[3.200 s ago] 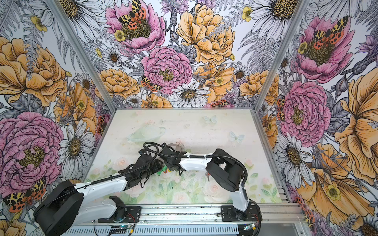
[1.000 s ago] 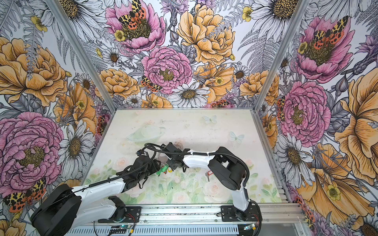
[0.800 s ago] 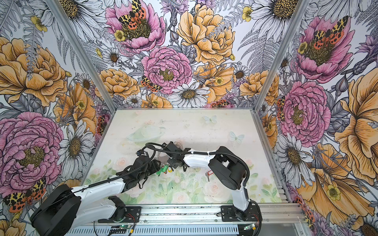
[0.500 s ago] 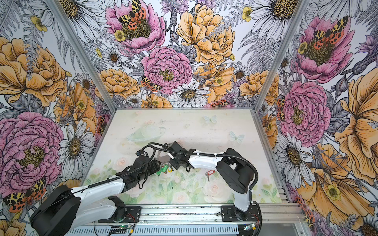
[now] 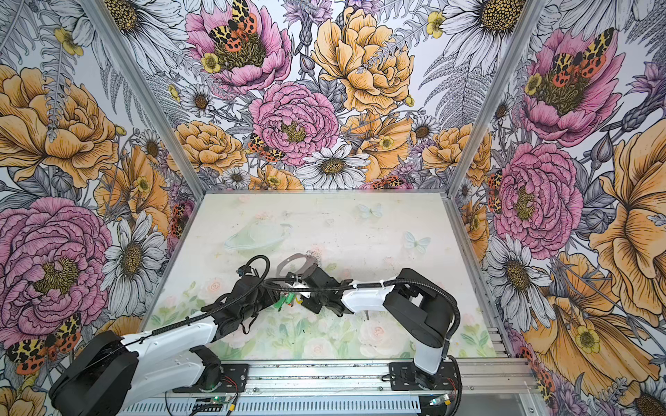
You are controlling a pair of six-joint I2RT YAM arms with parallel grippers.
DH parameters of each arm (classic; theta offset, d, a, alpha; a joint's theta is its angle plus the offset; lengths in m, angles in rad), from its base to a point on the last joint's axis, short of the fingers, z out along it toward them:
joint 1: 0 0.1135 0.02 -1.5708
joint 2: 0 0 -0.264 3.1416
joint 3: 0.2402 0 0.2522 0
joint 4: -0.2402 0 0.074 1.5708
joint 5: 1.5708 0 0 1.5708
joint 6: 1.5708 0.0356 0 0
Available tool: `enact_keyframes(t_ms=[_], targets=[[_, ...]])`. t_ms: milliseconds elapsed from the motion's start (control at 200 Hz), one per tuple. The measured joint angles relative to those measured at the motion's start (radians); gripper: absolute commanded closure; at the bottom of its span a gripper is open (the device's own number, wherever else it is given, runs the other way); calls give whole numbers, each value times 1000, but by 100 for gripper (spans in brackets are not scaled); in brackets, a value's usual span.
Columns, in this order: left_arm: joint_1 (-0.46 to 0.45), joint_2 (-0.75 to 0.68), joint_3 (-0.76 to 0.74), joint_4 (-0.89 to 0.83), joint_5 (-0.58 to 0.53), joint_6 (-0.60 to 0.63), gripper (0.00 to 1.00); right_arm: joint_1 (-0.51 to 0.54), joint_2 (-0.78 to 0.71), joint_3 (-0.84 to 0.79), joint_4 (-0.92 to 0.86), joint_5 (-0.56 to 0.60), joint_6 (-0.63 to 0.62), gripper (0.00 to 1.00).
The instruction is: Put the keys on the keyring
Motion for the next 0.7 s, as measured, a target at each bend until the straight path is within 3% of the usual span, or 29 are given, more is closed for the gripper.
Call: enact_keyframes(t_ms=[290, 701], targets=[[0, 0, -1, 1, 0, 0, 34, 0, 2, -30, 97, -1, -98, 81], [1, 1, -1, 2, 0, 0, 34, -7, 55, -18, 127, 18, -180, 80]])
